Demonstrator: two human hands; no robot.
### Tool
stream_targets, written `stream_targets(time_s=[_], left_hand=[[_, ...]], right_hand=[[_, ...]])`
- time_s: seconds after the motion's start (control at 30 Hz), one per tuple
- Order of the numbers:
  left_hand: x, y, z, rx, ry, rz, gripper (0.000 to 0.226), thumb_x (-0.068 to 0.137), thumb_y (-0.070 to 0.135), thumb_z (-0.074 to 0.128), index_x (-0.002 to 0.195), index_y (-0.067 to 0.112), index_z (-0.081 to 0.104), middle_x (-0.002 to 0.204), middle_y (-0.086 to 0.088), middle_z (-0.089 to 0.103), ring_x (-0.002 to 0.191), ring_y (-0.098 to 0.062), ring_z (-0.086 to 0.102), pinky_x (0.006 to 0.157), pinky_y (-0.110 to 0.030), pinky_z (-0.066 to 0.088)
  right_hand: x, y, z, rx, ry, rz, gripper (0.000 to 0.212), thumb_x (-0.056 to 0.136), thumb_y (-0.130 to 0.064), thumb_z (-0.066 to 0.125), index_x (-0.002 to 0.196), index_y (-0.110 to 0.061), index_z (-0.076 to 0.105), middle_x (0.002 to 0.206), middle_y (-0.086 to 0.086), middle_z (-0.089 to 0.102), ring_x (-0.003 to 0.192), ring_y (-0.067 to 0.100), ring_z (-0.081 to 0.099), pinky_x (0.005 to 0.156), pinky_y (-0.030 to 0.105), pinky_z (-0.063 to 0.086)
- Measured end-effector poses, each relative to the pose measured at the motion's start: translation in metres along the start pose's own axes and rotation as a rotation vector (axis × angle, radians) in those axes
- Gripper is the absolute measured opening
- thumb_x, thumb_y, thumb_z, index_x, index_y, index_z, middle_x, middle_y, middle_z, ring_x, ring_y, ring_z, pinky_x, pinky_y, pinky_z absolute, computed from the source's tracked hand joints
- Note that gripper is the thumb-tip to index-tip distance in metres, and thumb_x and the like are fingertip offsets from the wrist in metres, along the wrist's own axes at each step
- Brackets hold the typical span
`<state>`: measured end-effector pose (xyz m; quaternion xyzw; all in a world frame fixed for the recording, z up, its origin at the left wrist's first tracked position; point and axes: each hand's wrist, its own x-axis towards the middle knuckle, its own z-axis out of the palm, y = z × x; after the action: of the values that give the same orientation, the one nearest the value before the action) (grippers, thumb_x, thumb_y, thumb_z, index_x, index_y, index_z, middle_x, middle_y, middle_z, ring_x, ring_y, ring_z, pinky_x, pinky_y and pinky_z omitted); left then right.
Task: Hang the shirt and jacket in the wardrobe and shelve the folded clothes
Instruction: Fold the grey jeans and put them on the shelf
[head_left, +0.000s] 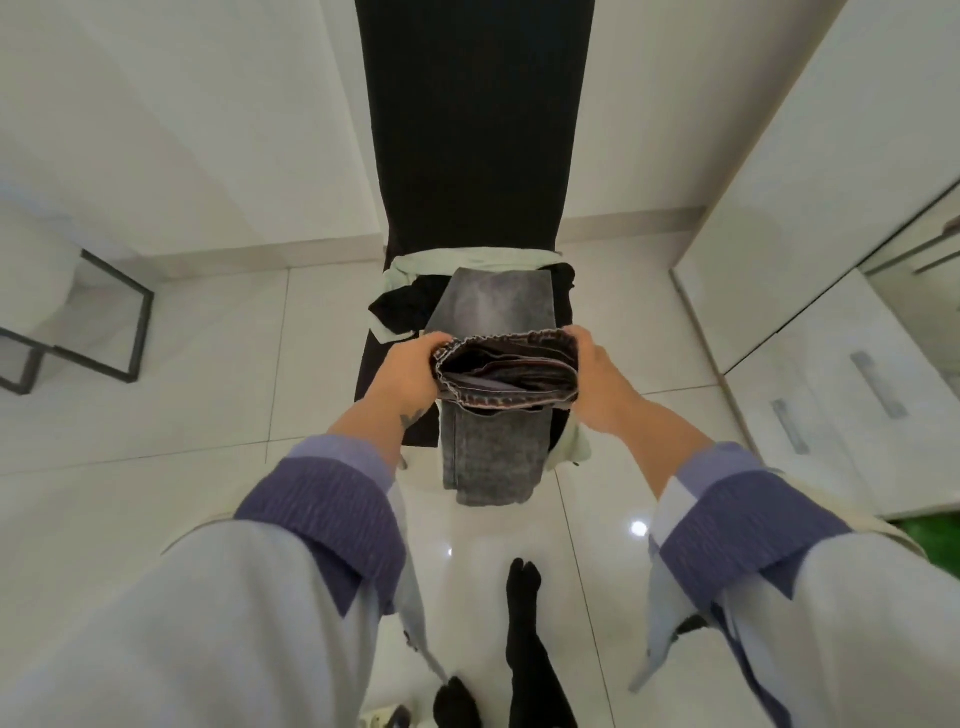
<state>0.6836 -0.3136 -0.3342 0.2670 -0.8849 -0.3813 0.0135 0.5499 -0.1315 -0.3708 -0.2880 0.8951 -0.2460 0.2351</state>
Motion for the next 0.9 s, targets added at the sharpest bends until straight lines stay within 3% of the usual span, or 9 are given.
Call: stream_targets(time_s=[0.07,0.17,0.33,0.43,0.53,0.63,0.73,0.9], left_hand=[[0.013,-0.002,-0.001,0.079,-0.073,0.014,0.029,0.088,0.005,0.06,0.114,0.016,0.064,0.11,-0.005,0.066,0.1,-0.019,0.059,0.084,-0.025,0.043],[0.04,-0.004,0.004,0.326,-0.28,0.044,0.041,0.086,0.011,0.064,0.126,0.019,0.058,0.123,-0.007,0.063,0.118,-0.027,0.055,0.1,-0.033,0.042],[0.091,-0.023,0.029,0.608,-0.622,-0.028,0.08,0.086,0.01,0.062,0.149,0.036,0.019,0.146,-0.007,0.042,0.133,-0.029,0.041,0.11,-0.038,0.035],[0.116,-0.03,0.041,0.783,-0.808,-0.108,0.092,0.085,0.005,0.063,0.152,0.026,0.002,0.157,-0.012,0.017,0.143,-0.031,0.023,0.115,-0.043,0.026],[0.144,-0.034,0.048,0.717,-0.73,-0.143,0.092,0.086,-0.006,0.055,0.152,0.024,-0.002,0.16,-0.01,-0.004,0.147,-0.029,0.006,0.116,-0.045,0.022],[0.174,-0.045,0.07,0.695,-0.57,-0.091,0.079,0.096,0.025,0.051,0.15,0.032,-0.007,0.159,-0.001,-0.018,0.147,-0.025,-0.009,0.116,-0.055,0.011],[0.204,-0.055,0.097,0.702,-0.526,-0.121,0.083,0.094,0.051,0.043,0.148,0.031,-0.016,0.154,0.001,-0.031,0.144,-0.024,-0.022,0.115,-0.059,0.003],[0.243,-0.083,0.125,0.682,-0.444,-0.15,0.09,0.089,0.065,0.038,0.146,0.031,-0.023,0.151,0.004,-0.037,0.141,-0.028,-0.029,0.113,-0.064,-0.001]], right_hand=[[0.006,0.002,-0.012,-0.144,-0.131,-0.03,0.086,0.086,-0.003,0.059,0.149,-0.03,0.008,0.126,0.017,0.052,0.106,0.033,0.057,0.096,0.046,0.047],[0.022,0.007,-0.024,-0.273,-0.166,-0.06,0.078,0.092,-0.001,0.046,0.15,-0.037,0.007,0.125,0.016,0.057,0.106,0.032,0.058,0.094,0.039,0.047],[0.056,0.019,-0.003,-0.262,-0.248,-0.019,0.07,0.097,-0.004,0.033,0.146,-0.048,0.012,0.132,0.017,0.051,0.109,0.033,0.057,0.098,0.039,0.047],[0.085,0.032,0.015,-0.263,-0.274,-0.01,0.069,0.097,-0.001,0.03,0.147,-0.046,0.013,0.147,0.015,0.038,0.127,0.036,0.046,0.107,0.045,0.038],[0.121,0.041,0.03,-0.323,-0.294,0.029,0.069,0.099,-0.007,0.037,0.148,-0.044,0.007,0.16,0.007,0.005,0.146,0.031,0.01,0.116,0.054,0.019],[0.158,0.043,0.039,-0.437,-0.271,0.054,0.064,0.102,-0.031,0.035,0.148,-0.043,-0.008,0.159,0.005,-0.018,0.146,0.029,-0.015,0.114,0.059,0.004],[0.196,0.051,0.051,-0.559,-0.171,0.018,0.069,0.099,-0.05,0.027,0.146,-0.038,-0.021,0.155,0.007,-0.03,0.143,0.03,-0.025,0.112,0.06,-0.004],[0.243,0.073,0.081,-0.535,-0.048,0.085,0.066,0.098,-0.053,0.016,0.148,-0.028,-0.019,0.155,0.009,-0.028,0.143,0.034,-0.022,0.113,0.059,-0.006]])
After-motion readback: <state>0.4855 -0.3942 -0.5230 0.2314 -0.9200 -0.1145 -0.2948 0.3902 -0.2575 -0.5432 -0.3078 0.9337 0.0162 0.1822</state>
